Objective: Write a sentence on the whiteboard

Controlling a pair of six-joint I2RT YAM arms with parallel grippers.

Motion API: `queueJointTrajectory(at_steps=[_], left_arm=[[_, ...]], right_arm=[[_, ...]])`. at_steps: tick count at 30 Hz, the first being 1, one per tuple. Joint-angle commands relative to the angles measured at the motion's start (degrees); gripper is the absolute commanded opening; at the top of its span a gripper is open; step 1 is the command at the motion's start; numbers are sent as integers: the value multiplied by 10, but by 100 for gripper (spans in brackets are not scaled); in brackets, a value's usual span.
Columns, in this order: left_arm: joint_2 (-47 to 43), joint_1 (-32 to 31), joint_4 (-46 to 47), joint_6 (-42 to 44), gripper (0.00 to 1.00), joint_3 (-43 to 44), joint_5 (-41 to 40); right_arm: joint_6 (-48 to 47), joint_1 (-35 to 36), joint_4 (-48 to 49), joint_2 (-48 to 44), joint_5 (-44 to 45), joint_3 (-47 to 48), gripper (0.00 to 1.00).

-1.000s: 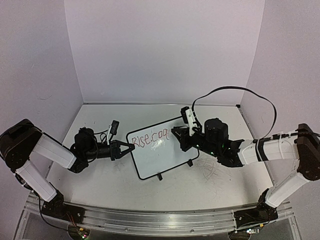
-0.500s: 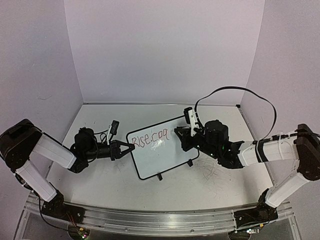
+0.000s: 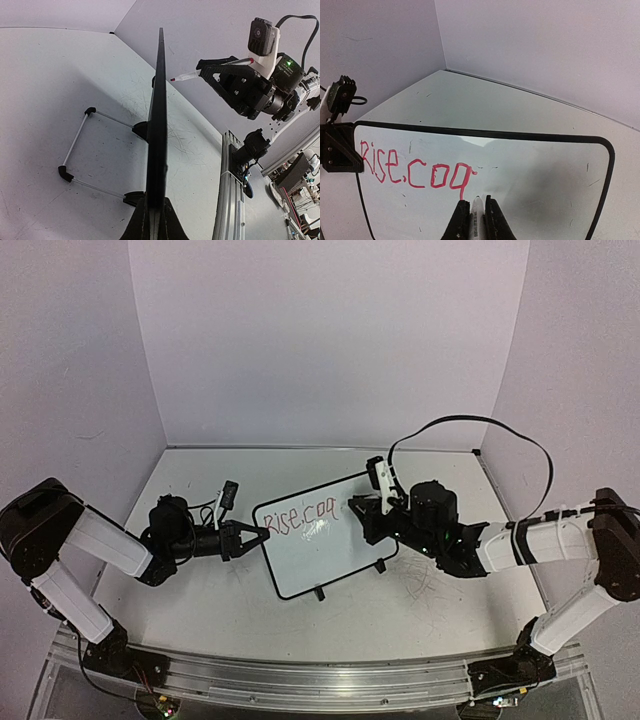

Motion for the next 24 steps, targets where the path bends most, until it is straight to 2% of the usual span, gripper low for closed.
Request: queueJointTrajectory(at_steps=[1,8,24], left_arm=[[2,0,-26,6,0,9,0],[2,-1,-26,8,0,8,1],[7,0,-27,9,0,12,4]], right_arm=[[-18,2,2,13,-31,30,0],[-8,-2,10,5,11,25,0],[-18,-2,34,32,29,57,0]])
